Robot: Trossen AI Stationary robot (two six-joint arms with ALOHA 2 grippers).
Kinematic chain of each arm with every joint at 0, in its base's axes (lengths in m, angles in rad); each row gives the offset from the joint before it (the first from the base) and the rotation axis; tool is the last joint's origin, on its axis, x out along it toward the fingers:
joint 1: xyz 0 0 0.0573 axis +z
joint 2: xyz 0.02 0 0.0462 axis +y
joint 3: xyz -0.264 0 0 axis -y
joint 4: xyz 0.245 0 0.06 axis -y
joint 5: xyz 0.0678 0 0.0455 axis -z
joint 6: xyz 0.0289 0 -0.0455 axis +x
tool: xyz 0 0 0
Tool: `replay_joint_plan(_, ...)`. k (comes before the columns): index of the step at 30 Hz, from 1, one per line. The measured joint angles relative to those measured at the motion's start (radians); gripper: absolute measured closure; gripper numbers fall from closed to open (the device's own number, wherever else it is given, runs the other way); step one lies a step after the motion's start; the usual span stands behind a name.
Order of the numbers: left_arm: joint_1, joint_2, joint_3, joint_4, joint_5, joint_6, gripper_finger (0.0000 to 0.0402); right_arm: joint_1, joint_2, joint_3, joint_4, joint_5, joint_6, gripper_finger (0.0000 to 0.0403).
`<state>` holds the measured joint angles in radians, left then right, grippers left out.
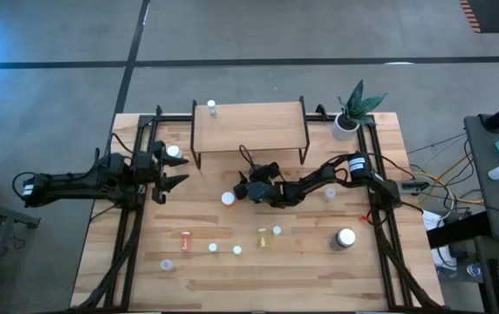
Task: Pick and place medicine bottles onto shelf by color
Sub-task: Put the right pink medicine bottle on the shelf
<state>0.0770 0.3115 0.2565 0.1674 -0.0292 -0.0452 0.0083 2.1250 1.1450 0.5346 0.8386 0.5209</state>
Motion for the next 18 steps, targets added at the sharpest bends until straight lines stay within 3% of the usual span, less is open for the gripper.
replay_joint_plan(10, 0.000, 0.000, 0.000, 0.001, 0.000, 0.001, 0.0198, -0.038, 0.004, 0.007, -0.005, 0.060, 0.053, 0.0057)
replay_joint_plan(18, 0.000, 0.000, 0.000, 0.001, 0.000, 0.001, 0.0198, -0.080, 0.019, 0.025, -0.001, 0.078, 0.056, 0.0044)
